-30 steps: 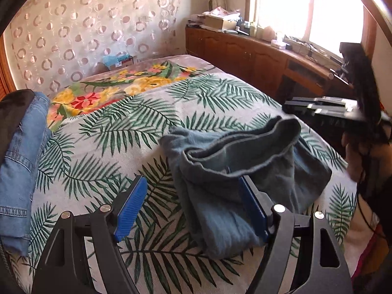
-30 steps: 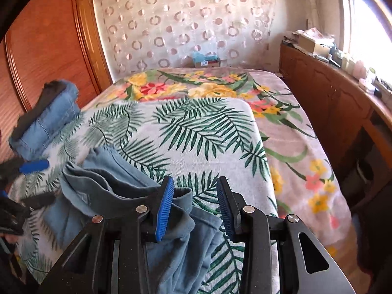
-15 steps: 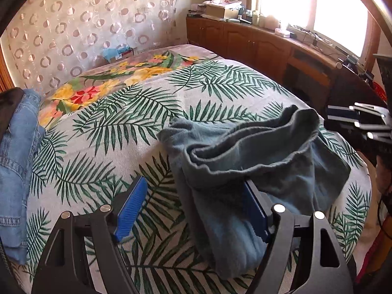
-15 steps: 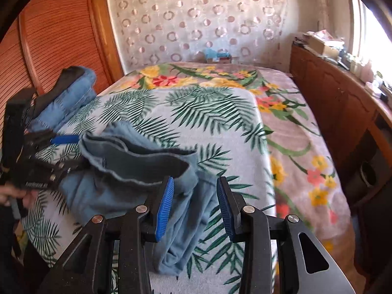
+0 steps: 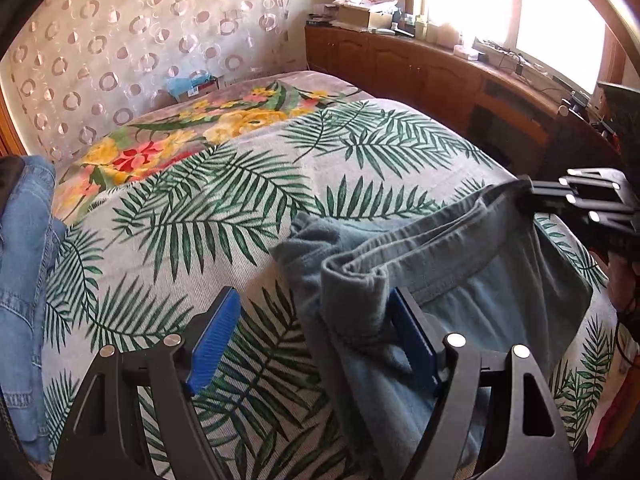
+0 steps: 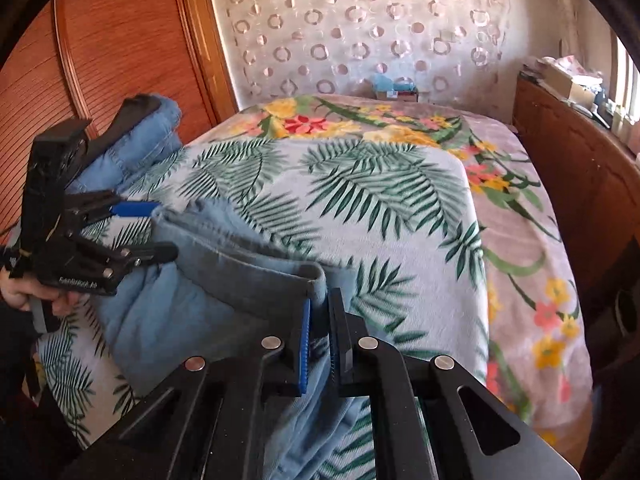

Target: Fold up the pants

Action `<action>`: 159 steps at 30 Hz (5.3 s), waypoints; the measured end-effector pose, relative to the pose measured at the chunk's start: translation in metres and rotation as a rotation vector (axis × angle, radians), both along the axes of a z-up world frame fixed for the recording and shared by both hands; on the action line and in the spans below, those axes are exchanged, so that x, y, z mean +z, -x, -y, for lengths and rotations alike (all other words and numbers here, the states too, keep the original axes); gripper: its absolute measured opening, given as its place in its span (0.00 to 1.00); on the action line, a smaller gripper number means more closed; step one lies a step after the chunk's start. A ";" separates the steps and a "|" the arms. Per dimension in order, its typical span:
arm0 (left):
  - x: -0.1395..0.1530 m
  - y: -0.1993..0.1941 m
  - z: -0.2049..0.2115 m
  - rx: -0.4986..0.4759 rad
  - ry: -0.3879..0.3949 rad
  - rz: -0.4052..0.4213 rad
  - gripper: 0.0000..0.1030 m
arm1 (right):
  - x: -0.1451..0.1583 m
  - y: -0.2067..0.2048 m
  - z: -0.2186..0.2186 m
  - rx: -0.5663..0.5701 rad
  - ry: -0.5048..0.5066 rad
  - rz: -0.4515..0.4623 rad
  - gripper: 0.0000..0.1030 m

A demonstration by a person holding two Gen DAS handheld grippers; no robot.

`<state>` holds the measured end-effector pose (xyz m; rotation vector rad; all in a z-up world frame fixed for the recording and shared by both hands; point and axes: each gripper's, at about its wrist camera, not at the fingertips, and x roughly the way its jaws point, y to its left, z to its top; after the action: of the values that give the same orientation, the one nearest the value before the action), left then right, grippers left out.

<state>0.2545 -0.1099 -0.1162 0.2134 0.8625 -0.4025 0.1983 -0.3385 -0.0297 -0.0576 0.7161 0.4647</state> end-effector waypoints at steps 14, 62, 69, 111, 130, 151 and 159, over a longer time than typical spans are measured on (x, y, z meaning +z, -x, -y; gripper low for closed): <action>0.022 0.015 -0.012 -0.001 0.061 0.053 0.75 | -0.004 -0.003 -0.008 -0.079 -0.004 -0.040 0.13; -0.019 0.084 -0.011 -0.011 0.080 -0.044 0.60 | -0.019 0.115 0.007 -0.131 0.026 -0.014 0.04; -0.011 0.085 -0.013 -0.024 0.114 -0.032 0.38 | -0.026 0.115 0.004 -0.125 0.006 -0.041 0.05; 0.018 0.151 -0.013 -0.060 0.125 0.014 0.13 | -0.001 0.166 0.037 -0.070 -0.046 -0.084 0.05; 0.028 0.090 -0.013 -0.016 0.099 0.056 0.79 | 0.014 0.123 0.013 -0.110 -0.052 0.035 0.25; 0.017 0.037 0.003 -0.047 0.140 0.019 0.19 | -0.009 0.055 -0.006 -0.091 0.019 -0.002 0.06; 0.009 0.029 0.003 -0.008 0.092 -0.009 0.33 | -0.001 0.057 -0.004 -0.120 0.004 -0.025 0.14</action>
<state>0.2260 -0.1125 -0.1075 0.1302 0.8501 -0.4498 0.1409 -0.3347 -0.0310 -0.0126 0.7410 0.3493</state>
